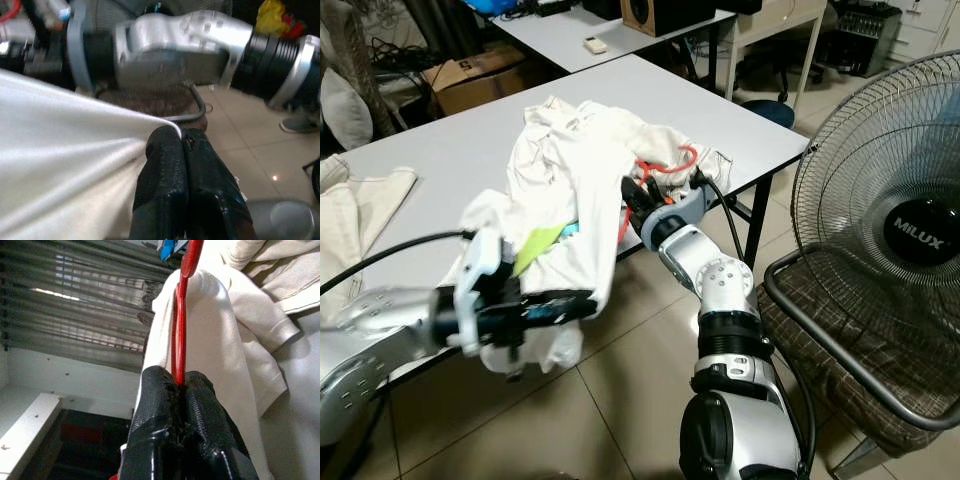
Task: Hang hanger
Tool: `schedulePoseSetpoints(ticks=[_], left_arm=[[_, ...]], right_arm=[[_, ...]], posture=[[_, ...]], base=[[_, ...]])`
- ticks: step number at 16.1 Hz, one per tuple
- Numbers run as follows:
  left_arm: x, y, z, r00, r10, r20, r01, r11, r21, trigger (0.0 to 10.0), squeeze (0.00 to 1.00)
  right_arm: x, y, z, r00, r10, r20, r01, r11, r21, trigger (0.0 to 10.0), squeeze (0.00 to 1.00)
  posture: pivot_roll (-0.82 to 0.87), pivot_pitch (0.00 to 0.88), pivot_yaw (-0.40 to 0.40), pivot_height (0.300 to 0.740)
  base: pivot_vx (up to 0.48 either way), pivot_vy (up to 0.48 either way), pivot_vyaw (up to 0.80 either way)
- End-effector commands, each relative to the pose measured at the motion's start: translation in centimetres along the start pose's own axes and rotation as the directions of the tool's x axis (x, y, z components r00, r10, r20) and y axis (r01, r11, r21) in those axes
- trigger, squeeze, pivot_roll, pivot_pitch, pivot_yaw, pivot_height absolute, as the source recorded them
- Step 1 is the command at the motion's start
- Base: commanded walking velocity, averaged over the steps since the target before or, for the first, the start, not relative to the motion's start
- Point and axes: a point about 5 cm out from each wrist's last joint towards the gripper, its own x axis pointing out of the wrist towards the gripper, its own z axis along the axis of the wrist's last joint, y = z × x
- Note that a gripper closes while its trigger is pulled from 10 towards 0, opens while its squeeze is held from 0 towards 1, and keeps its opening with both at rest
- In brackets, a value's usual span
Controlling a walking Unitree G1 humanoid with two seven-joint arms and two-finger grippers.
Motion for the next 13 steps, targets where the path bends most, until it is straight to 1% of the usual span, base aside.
schedulePoseSetpoints(ticks=[1, 2, 3, 4, 5, 6, 7, 8, 9, 10, 11, 12, 13], left_arm=[[0.5, -0.3, 0.4, 1.000, -0.031, 0.001, 0.031, 0.999, 0.009, 0.0, 0.00], [1.0, -0.5, 0.4, 0.999, -0.054, -0.002, 0.054, 0.999, 0.007, 0.0, 0.00], [1.2, -0.4, 0.2, 0.999, -0.037, -0.009, 0.038, 0.999, 0.012, 0.0, 0.00], [1.1, 0.5, 0.0, 1.000, 0.027, -0.012, -0.026, 0.999, 0.026, 0.0, 0.00], [1.0, 0.7, 0.1, 0.999, 0.043, -0.009, -0.042, 0.999, 0.030, 0.0, 0.00], [0.9, 1.2, 0.4, 0.997, 0.075, 0.011, -0.075, 0.997, 0.034, 0.0, 0.00], [0.9, 1.3, 1.0, 0.997, 0.071, 0.039, -0.072, 0.997, 0.018, 0.0, 0.00], [1.4, 0.9, 1.8, 0.996, 0.031, 0.081, -0.032, 0.999, 0.009, 0.0, 0.00], [1.7, 1.2, 2.1, 0.994, 0.052, 0.100, -0.054, 0.998, 0.014, 0.0, 0.00], [1.9, 1.9, 2.3, 0.988, 0.102, 0.118, -0.106, 0.994, 0.029, 0.0, 0.00], [2.0, 2.3, 2.5, 0.982, 0.138, 0.127, -0.144, 0.989, 0.031, 0.0, 0.00], [2.0, 3.5, 2.9, 0.964, 0.227, 0.139, -0.237, 0.970, 0.063, 0.0, 0.00], [1.8, 3.9, 3.0, 0.957, 0.253, 0.142, -0.265, 0.961, 0.078, 0.7, 0.00]], right_arm=[[1.4, 2.5, -2.1, 0.997, 0.068, -0.042, -0.068, 0.998, 0.009, 10.0, 0.00], [1.6, 2.8, -2.4, 0.996, 0.075, -0.044, -0.074, 0.997, 0.025, 10.0, 0.00], [1.6, 3.0, -2.6, 0.995, 0.088, -0.048, -0.086, 0.995, 0.044, 10.0, 0.00], [1.6, 3.3, -2.7, 0.993, 0.100, -0.057, -0.097, 0.994, 0.052, 10.0, 0.00], [1.6, 3.3, -2.7, 0.993, 0.102, -0.060, -0.099, 0.994, 0.055, 10.0, 0.00], [1.5, 3.4, -2.8, 0.991, 0.108, -0.075, -0.105, 0.994, 0.044, 10.0, 0.00], [1.5, 3.3, -3.0, 0.991, 0.105, -0.088, -0.103, 0.994, 0.027, 10.0, 0.00], [1.6, 3.3, -3.5, 0.988, 0.101, -0.117, -0.101, 0.995, 0.010, 10.0, 0.00], [1.6, 3.7, -4.1, 0.981, 0.117, -0.151, -0.121, 0.993, -0.013, 10.0, 0.00], [1.4, 4.1, -4.6, 0.972, 0.141, -0.189, -0.151, 0.988, -0.041, 10.0, 0.00], [1.3, 4.2, -4.9, 0.967, 0.155, -0.203, -0.166, 0.985, -0.042, 10.0, 0.00], [1.0, 4.6, -4.8, 0.959, 0.196, -0.202, -0.202, 0.979, -0.008, 10.0, 0.00], [0.8, 4.7, -4.6, 0.959, 0.208, -0.194, -0.211, 0.978, 0.006, 10.0, 0.00]], posture=[[-0.15, 0.006, 0.149, 0.740], [-0.14, 0.005, 0.151, 0.740], [-0.15, 0.007, 0.154, 0.740], [-0.15, 0.007, 0.155, 0.740], [-0.15, 0.007, 0.155, 0.740], [-0.15, 0.009, 0.157, 0.740], [-0.15, 0.009, 0.157, 0.740], [-0.15, 0.009, 0.158, 0.740], [-0.15, 0.008, 0.158, 0.740], [-0.15, 0.008, 0.158, 0.740], [-0.15, 0.007, 0.157, 0.740], [-0.15, 0.006, 0.158, 0.740], [-0.15, 0.006, 0.158, 0.740]], base=[[0.000, 0.000, 0.00], [0.000, 0.000, 0.00], [0.000, 0.000, 0.00], [0.000, 0.000, 0.00], [0.000, 0.000, 0.00], [0.000, 0.000, 0.00], [0.000, 0.000, 0.00], [0.000, 0.000, 0.00], [0.000, 0.000, 0.00], [0.000, 0.000, 0.00], [0.000, 0.000, 0.00], [0.000, 0.000, 0.00], [0.000, 0.000, 0.00]])
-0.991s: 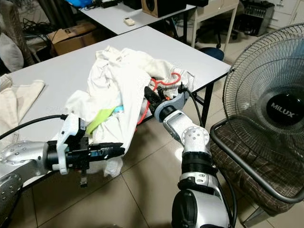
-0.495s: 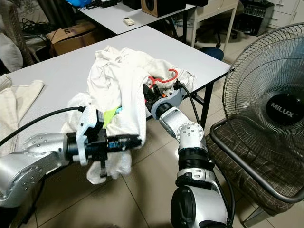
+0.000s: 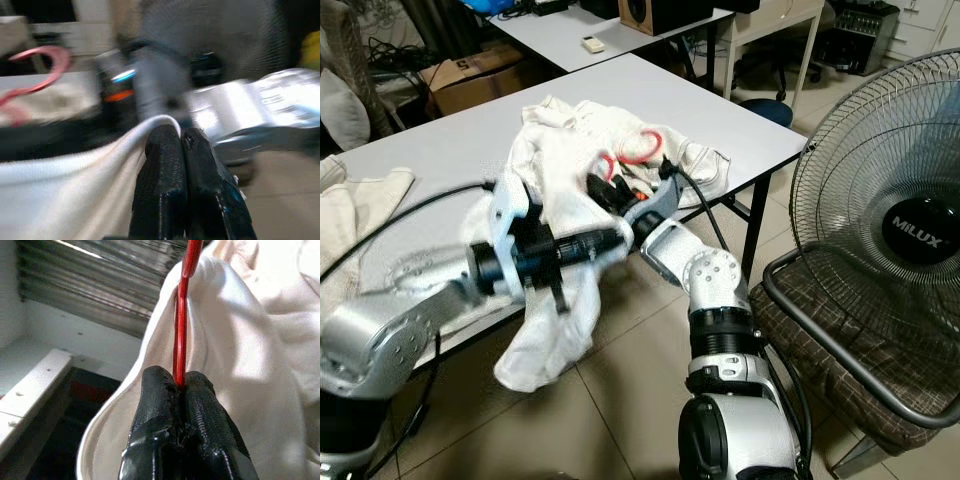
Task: Hang hanger
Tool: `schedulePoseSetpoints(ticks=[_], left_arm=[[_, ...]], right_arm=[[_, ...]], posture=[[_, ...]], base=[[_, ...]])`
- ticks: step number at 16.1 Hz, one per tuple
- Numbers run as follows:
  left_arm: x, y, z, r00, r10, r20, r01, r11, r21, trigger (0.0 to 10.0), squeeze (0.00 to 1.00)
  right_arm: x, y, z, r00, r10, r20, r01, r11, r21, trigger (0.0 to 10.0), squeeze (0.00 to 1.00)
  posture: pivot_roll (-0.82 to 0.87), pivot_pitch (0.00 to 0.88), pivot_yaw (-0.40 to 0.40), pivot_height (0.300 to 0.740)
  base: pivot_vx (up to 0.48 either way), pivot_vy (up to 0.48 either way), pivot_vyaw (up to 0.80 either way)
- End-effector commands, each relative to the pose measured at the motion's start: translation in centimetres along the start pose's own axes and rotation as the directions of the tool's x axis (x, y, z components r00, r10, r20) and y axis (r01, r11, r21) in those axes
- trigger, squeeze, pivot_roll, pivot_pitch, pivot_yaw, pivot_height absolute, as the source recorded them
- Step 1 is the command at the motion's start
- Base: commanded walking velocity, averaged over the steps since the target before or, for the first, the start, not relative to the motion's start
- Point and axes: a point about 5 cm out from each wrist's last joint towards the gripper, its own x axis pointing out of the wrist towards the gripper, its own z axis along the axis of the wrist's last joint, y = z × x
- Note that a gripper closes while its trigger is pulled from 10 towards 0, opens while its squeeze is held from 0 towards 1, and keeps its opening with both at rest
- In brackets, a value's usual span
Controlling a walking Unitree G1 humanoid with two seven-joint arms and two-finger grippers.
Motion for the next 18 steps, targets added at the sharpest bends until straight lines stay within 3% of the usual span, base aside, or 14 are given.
schedulePoseSetpoints(ticks=[1, 2, 3, 4, 5, 6, 7, 11, 12, 13, 14, 15, 16, 18], left_arm=[[-1.0, 1.7, 0.9, 0.995, 0.099, 0.007, -0.099, 0.993, 0.060, 0.4, 0.00], [-1.5, 2.5, 1.2, 0.991, 0.131, -0.004, -0.130, 0.987, 0.091, 0.5, 0.00], [-1.9, 2.3, 1.5, 0.994, 0.103, -0.027, -0.100, 0.989, 0.114, 1.1, 0.00], [-2.1, 1.2, 1.4, 0.998, 0.015, -0.063, -0.007, 0.992, 0.122, 3.5, 0.00], [-2.1, 1.2, 1.4, 0.998, 0.015, -0.063, -0.007, 0.992, 0.122, 3.5, 0.00], [-2.0, -0.4, 0.8, 0.991, -0.082, -0.104, 0.093, 0.990, 0.106, 10.0, 0.00], [-1.3, -1.5, 0.3, 0.989, -0.108, -0.097, 0.117, 0.989, 0.086, 10.0, 0.00], [0.3, -3.4, 1.0, 0.989, -0.145, -0.016, 0.146, 0.988, 0.045, 10.0, 0.00], [0.3, -3.7, 0.7, 0.988, -0.152, -0.040, 0.154, 0.987, 0.050, 10.0, 0.00], [0.0, -3.6, -0.8, 0.984, -0.114, -0.140, 0.126, 0.988, 0.086, 10.0, 0.00], [-0.3, -3.0, -1.9, 0.976, -0.050, -0.210, 0.079, 0.988, 0.132, 10.0, 0.09], [-0.6, -2.6, -2.7, 0.965, -0.002, -0.263, 0.049, 0.984, 0.172, 10.0, 1.00], [-1.2, -2.3, -3.3, 0.950, 0.031, -0.310, 0.035, 0.978, 0.204, 10.0, 1.00], [-1.3, -2.5, -3.1, 0.954, 0.019, -0.301, 0.039, 0.982, 0.187, 10.0, 1.00]], right_arm=[[0.9, 2.1, -2.1, 0.994, 0.109, -0.019, -0.106, 0.989, 0.099, 10.0, 0.00], [0.5, 2.2, -1.6, 0.992, 0.126, -0.001, -0.125, 0.986, 0.114, 10.0, 0.00], [0.1, 2.2, -1.1, 0.991, 0.130, 0.011, -0.131, 0.986, 0.108, 10.0, 0.00], [-0.2, 2.1, -0.6, 0.991, 0.131, 0.026, -0.133, 0.985, 0.109, 10.0, 0.00], [-0.2, 2.1, -0.6, 0.991, 0.131, 0.026, -0.133, 0.985, 0.109, 10.0, 0.00], [-0.5, 2.0, -0.2, 0.991, 0.129, 0.045, -0.134, 0.982, 0.132, 10.0, 0.00], [-0.5, 1.7, -0.2, 0.992, 0.112, 0.050, -0.118, 0.983, 0.140, 10.0, 0.00], [-0.3, 0.3, -0.3, 0.998, 0.027, 0.062, -0.036, 0.989, 0.145, 10.0, 0.00], [-0.2, 0.2, -0.2, 0.997, 0.020, 0.069, -0.031, 0.987, 0.157, 10.0, 0.00], [0.0, 0.3, 0.1, 0.996, 0.023, 0.081, -0.037, 0.984, 0.172, 10.0, 0.00], [0.0, 0.6, 0.3, 0.996, 0.034, 0.087, -0.048, 0.984, 0.171, 10.0, 0.00], [0.1, 0.9, 0.5, 0.995, 0.044, 0.095, -0.060, 0.984, 0.170, 10.0, 0.00], [0.1, 1.2, 0.9, 0.992, 0.057, 0.108, -0.075, 0.983, 0.166, 10.0, 0.00], [0.1, 1.3, 1.0, 0.992, 0.061, 0.111, -0.079, 0.983, 0.166, 10.0, 0.00]], posture=[[-0.15, 0.004, 0.160, 0.740], [-0.15, 0.005, 0.163, 0.740], [-0.16, 0.004, 0.168, 0.740], [-0.16, 0.005, 0.172, 0.740], [-0.16, 0.005, 0.172, 0.740], [-0.16, 0.007, 0.174, 0.740], [-0.16, 0.007, 0.173, 0.740], [-0.15, 0.010, 0.161, 0.740], [-0.15, 0.010, 0.161, 0.740], [-0.15, 0.012, 0.156, 0.740], [-0.15, 0.013, 0.153, 0.740], [-0.15, 0.013, 0.153, 0.740], [-0.15, 0.013, 0.147, 0.740], [-0.15, 0.013, 0.147, 0.740]], base=[[0.000, 0.000, 0.00], [0.000, 0.000, 0.00], [0.000, 0.000, 0.00], [0.000, 0.000, 0.00], [0.000, 0.000, 0.00], [0.000, 0.000, 0.00], [0.000, 0.000, 0.00], [0.000, 0.000, 0.00], [0.000, 0.000, 0.00], [0.000, 0.000, 0.00], [0.000, 0.000, 0.00], [0.000, 0.000, 0.00], [0.000, 0.000, 0.00], [0.000, 0.000, 0.00]])
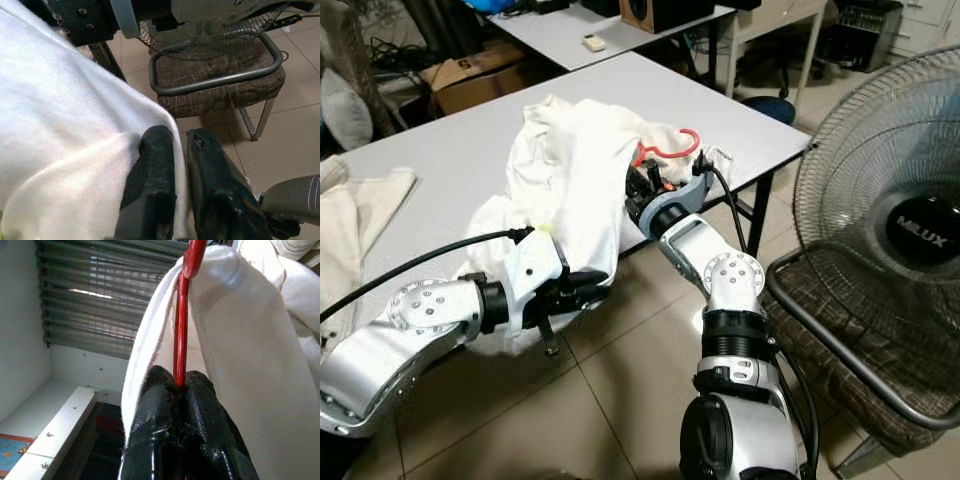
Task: Hang hanger
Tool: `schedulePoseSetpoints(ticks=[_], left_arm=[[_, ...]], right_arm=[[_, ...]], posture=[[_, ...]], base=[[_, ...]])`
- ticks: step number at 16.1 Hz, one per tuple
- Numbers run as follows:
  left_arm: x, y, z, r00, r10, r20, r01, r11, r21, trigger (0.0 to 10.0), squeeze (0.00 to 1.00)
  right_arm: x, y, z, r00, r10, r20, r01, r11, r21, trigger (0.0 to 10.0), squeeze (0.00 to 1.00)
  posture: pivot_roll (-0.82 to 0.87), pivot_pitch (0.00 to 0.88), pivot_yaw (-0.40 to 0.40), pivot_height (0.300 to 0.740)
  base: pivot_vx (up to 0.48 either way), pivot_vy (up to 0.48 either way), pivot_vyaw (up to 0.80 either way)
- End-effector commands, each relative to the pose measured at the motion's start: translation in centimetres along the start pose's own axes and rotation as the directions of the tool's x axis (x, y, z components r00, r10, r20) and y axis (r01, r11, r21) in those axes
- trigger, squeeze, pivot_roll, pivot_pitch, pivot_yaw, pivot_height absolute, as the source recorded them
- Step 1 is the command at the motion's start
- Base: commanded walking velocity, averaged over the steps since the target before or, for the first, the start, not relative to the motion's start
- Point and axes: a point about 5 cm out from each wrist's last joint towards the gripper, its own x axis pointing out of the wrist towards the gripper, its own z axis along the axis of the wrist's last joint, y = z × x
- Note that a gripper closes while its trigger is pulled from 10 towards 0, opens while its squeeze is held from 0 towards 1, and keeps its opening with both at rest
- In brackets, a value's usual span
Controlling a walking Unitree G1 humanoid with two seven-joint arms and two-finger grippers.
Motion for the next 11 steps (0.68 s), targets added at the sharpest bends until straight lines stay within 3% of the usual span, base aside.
schedulePoseSetpoints(ticks=[1, 4, 5, 6, 9, 11], left_arm=[[-0.4, -0.1, 0.3, 1.000, -0.001, 0.002, 0.001, 1.000, 0.008, 10.0, 1.00], [-0.7, -1.0, 0.4, 1.000, -0.014, 0.010, 0.013, 0.998, 0.059, 10.0, 1.00], [-0.8, -1.4, 0.2, 1.000, -0.028, 0.007, 0.028, 0.998, 0.059, 10.0, 1.00], [-1.3, -2.2, -0.8, 0.998, -0.054, -0.023, 0.055, 0.997, 0.052, 10.0, 0.00], [-2.2, -2.8, -1.9, 0.997, -0.058, -0.054, 0.060, 0.998, 0.027, 10.0, 0.00], [-3.6, -3.1, -2.4, 0.997, -0.057, -0.052, 0.055, 0.998, -0.036, 10.0, 0.00]], right_arm=[[1.1, 1.9, -1.2, 0.997, 0.072, -0.021, -0.072, 0.997, 0.037, 10.0, 0.00], [1.1, 1.9, -0.8, 0.997, 0.074, 0.004, -0.074, 0.997, 0.025, 10.0, 0.00], [1.1, 1.8, -0.7, 0.997, 0.073, 0.008, -0.073, 0.997, 0.032, 10.0, 0.00], [1.1, 2.0, -0.5, 0.996, 0.090, 0.009, -0.090, 0.995, 0.031, 10.0, 0.00], [0.7, 2.2, -0.3, 0.993, 0.122, 0.004, -0.122, 0.992, 0.027, 10.0, 0.00], [0.4, 2.4, -0.3, 0.987, 0.159, -0.009, -0.159, 0.987, 0.028, 10.0, 0.00]], posture=[[-0.14, 0.012, 0.137, 0.740], [-0.14, 0.010, 0.136, 0.740], [-0.13, 0.008, 0.136, 0.740], [-0.13, 0.009, 0.135, 0.740], [-0.13, 0.013, 0.135, 0.740], [-0.13, 0.016, 0.133, 0.740]], base=[[0.000, 0.000, 0.00], [0.000, 0.000, 0.00], [0.000, 0.000, 0.80], [0.000, 0.000, 0.80], [0.000, 0.000, 0.80], [0.000, 0.000, 0.80]])
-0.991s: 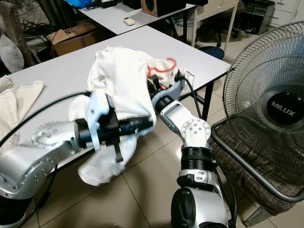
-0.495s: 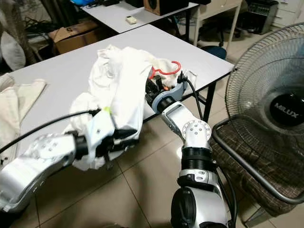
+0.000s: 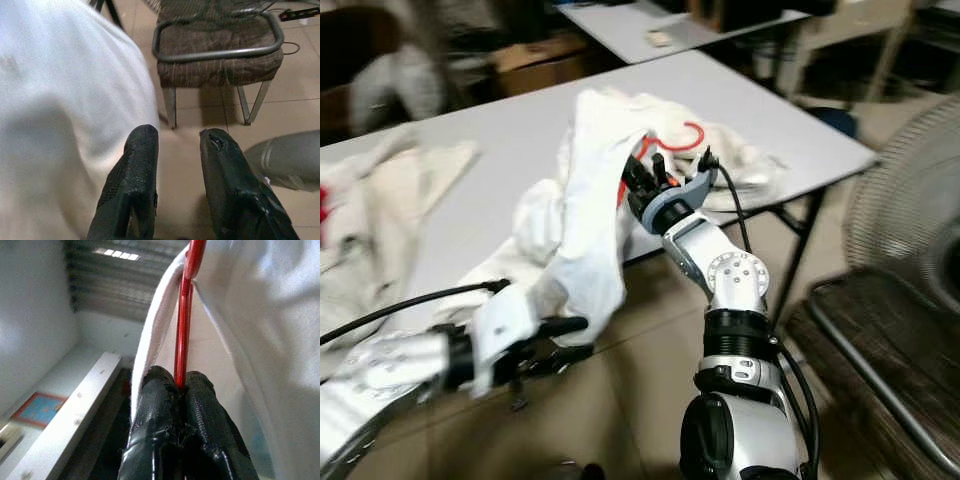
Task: Hang hanger
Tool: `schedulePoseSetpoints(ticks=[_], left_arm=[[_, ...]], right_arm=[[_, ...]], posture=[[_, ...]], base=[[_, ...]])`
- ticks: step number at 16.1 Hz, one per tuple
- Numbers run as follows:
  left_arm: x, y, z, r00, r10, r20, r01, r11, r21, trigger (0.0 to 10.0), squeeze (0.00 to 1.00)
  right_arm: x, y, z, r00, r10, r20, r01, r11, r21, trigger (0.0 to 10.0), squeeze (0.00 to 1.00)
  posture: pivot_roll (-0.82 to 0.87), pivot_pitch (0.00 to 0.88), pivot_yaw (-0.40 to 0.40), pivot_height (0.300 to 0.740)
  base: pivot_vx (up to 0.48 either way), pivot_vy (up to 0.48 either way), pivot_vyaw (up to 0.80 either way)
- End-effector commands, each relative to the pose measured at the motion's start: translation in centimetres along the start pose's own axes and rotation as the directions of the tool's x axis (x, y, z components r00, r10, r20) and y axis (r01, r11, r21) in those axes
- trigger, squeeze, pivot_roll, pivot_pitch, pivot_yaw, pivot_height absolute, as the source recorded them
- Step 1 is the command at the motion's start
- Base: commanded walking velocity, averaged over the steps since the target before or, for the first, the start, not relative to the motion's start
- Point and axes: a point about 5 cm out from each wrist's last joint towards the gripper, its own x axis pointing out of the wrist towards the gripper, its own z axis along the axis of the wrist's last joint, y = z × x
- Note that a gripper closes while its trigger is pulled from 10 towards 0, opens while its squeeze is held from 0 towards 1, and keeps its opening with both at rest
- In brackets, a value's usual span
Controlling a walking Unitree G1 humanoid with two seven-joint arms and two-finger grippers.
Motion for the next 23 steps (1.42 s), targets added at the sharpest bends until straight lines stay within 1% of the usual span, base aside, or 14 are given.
schedulePoseSetpoints(ticks=[1, 2, 3, 4, 5, 6, 7, 8, 10, 12, 16, 18, 19, 23], left_arm=[[-0.6, 0.3, 0.1, 1.000, 0.009, -0.002, -0.009, 1.000, -0.008, 10.0, 0.00], [-2.0, 0.8, -0.5, 0.996, 0.082, 0.034, -0.077, 0.990, -0.119, 10.0, 0.00], [-3.5, 1.9, -1.3, 0.977, 0.203, 0.066, -0.184, 0.956, -0.228, 10.0, 0.00], [-4.2, 2.5, -1.9, 0.960, 0.272, 0.066, -0.246, 0.933, -0.262, 10.0, 0.00], [-5.2, 3.3, -2.5, 0.926, 0.372, 0.068, -0.336, 0.892, -0.301, 10.0, 0.00], [-6.1, 4.4, -2.7, 0.853, 0.513, 0.096, -0.453, 0.820, -0.350, 10.0, 0.00], [-6.5, 4.8, -2.6, 0.813, 0.570, 0.120, -0.488, 0.779, -0.393, 10.0, 0.00], [-6.8, 4.9, -2.5, 0.794, 0.594, 0.134, -0.500, 0.762, -0.412, 10.0, 0.00], [-8.1, 5.7, -2.0, 0.695, 0.698, 0.176, -0.566, 0.681, -0.465, 10.0, 0.00], [-9.6, 6.2, -1.1, 0.612, 0.749, 0.252, -0.574, 0.641, -0.511, 10.0, 0.00], [-9.9, 5.8, -0.4, 0.599, 0.742, 0.301, -0.542, 0.652, -0.530, 10.0, 0.00], [-9.2, 5.2, -0.3, 0.643, 0.705, 0.300, -0.513, 0.687, -0.515, 10.0, 0.00], [-8.2, 4.8, -0.5, 0.672, 0.687, 0.278, -0.505, 0.699, -0.507, 10.0, 0.00], [-5.8, 4.6, -0.9, 0.695, 0.680, 0.233, -0.523, 0.701, -0.485, 10.0, 0.00]], right_arm=[[0.7, 1.4, -0.9, 0.997, 0.070, -0.032, -0.070, 0.997, 0.010, 10.0, 0.00], [0.4, 2.1, -1.3, 0.990, 0.121, -0.075, -0.123, 0.992, -0.018, 10.0, 0.00], [-0.2, 2.7, -1.6, 0.978, 0.174, -0.113, -0.179, 0.983, -0.035, 10.0, 0.00], [-0.5, 3.1, -1.7, 0.970, 0.204, -0.132, -0.211, 0.977, -0.041, 10.0, 0.00], [-1.2, 3.7, -1.9, 0.954, 0.253, -0.160, -0.263, 0.964, -0.046, 10.0, 0.00], [-2.3, 4.5, -2.2, 0.924, 0.328, -0.197, -0.343, 0.938, -0.045, 10.0, 0.00], [-2.7, 4.8, -2.4, 0.910, 0.355, -0.212, -0.372, 0.927, -0.042, 10.0, 0.00], [-2.9, 4.8, -2.5, 0.905, 0.366, -0.219, -0.384, 0.922, -0.044, 10.0, 0.00], [-3.6, 4.8, -3.0, 0.888, 0.382, -0.254, -0.408, 0.911, -0.058, 10.0, 0.00], [-4.5, 4.6, -3.5, 0.868, 0.414, -0.274, -0.441, 0.896, -0.044, 10.0, 0.00], [-5.6, 4.0, -3.9, 0.853, 0.439, -0.282, -0.464, 0.885, -0.028, 10.0, 0.00], [-5.8, 3.6, -4.0, 0.859, 0.430, -0.278, -0.456, 0.889, -0.035, 10.0, 0.00], [-6.2, 3.0, -4.4, 0.864, 0.413, -0.290, -0.446, 0.893, -0.057, 10.0, 0.00], [-7.3, 2.0, -4.6, 0.880, 0.381, -0.285, -0.421, 0.902, -0.094, 10.0, 0.00]], posture=[[-0.13, 0.016, 0.134, 0.740], [-0.12, 0.017, 0.127, 0.740], [-0.11, 0.015, 0.117, 0.740], [-0.10, 0.015, 0.109, 0.740], [-0.10, 0.013, 0.102, 0.740], [-0.10, 0.012, 0.098, 0.740], [-0.10, 0.010, 0.098, 0.740], [-0.10, 0.010, 0.098, 0.740], [-0.10, 0.009, 0.095, 0.740], [-0.09, 0.007, 0.084, 0.740], [-0.07, 0.000, 0.071, 0.740], [-0.07, 0.000, 0.064, 0.740], [-0.06, 0.000, 0.059, 0.740], [-0.04, 0.000, 0.050, 0.740]], base=[[0.000, 0.000, 0.80], [0.000, 0.000, 0.80], [0.000, 0.000, 0.80], [0.000, 0.000, 0.80], [0.000, 0.000, 0.79], [0.000, 0.000, 0.79], [0.000, 0.000, 0.79], [0.000, 0.000, 0.79], [0.000, 0.000, 0.79], [0.000, 0.000, 0.79], [0.000, 0.000, 0.78], [0.000, 0.000, 0.77], [0.000, 0.000, 0.77], [0.000, 0.000, 0.77]])
